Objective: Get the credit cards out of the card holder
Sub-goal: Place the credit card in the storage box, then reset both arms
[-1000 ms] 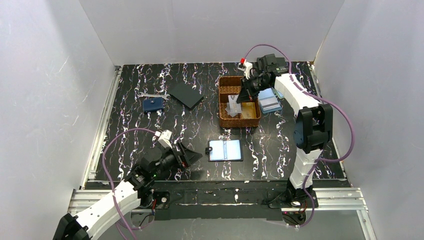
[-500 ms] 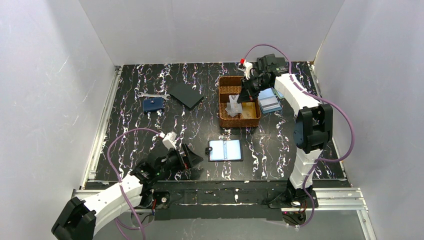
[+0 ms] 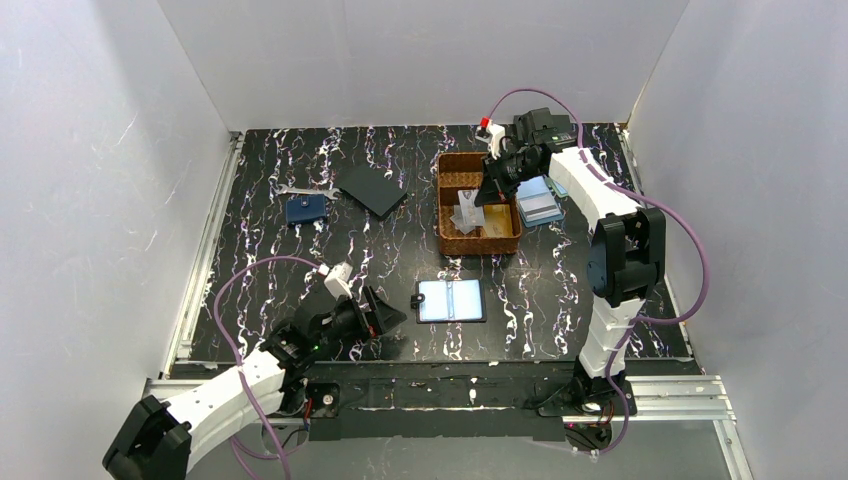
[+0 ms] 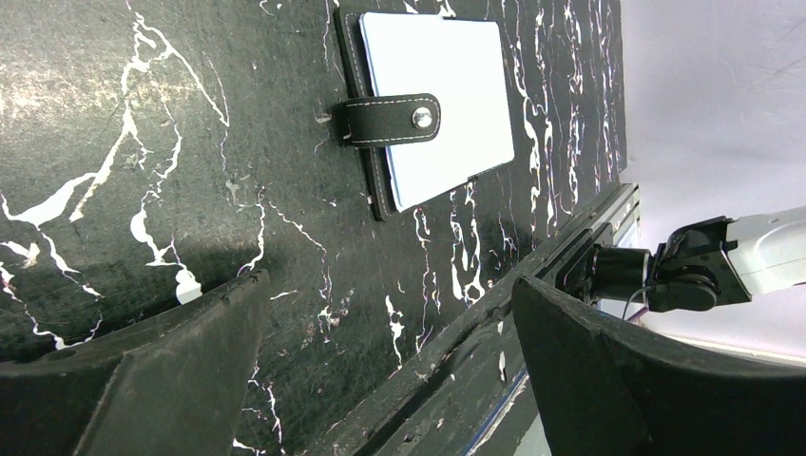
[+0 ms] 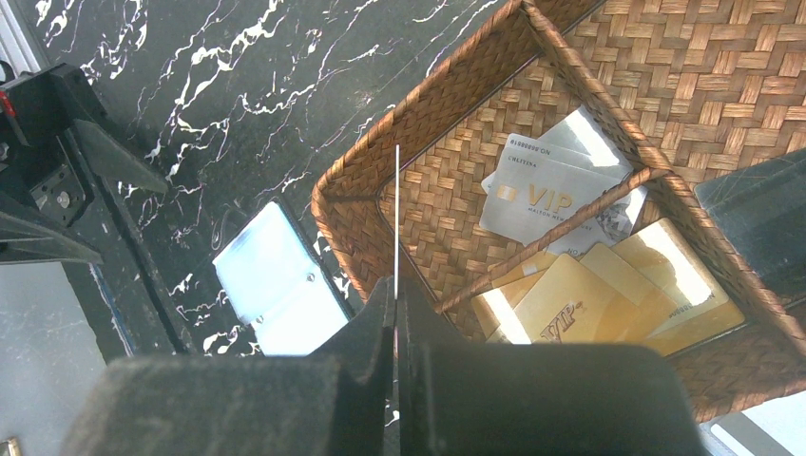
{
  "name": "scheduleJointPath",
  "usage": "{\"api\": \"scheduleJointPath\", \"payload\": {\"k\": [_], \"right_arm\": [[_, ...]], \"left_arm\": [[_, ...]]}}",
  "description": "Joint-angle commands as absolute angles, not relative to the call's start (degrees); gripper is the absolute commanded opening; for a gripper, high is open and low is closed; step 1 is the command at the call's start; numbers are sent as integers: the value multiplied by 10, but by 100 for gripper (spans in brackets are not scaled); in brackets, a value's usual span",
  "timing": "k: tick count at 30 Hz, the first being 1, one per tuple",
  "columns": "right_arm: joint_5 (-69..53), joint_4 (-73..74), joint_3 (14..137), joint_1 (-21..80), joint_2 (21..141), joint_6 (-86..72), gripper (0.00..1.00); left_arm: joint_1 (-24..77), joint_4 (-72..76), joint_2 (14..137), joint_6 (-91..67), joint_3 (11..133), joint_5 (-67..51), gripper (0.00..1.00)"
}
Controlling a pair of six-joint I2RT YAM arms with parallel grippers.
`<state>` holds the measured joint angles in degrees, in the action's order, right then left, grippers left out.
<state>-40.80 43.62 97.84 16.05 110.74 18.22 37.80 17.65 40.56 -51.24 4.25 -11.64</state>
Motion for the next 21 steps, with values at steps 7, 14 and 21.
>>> {"api": "scheduleJointPath", "payload": {"k": [7,14,21], "right_arm": [[-414,451,1021,176,1126,184,3],[-256,438,1035,199,1158,142,46],[-157,439,1019,198,1103,160,55]], "left_arm": [[374,183,414,-509,56,-119,98],[373,183,419,-509,57,-119,98],[371,184,406,-510,51,-117,98]]}}
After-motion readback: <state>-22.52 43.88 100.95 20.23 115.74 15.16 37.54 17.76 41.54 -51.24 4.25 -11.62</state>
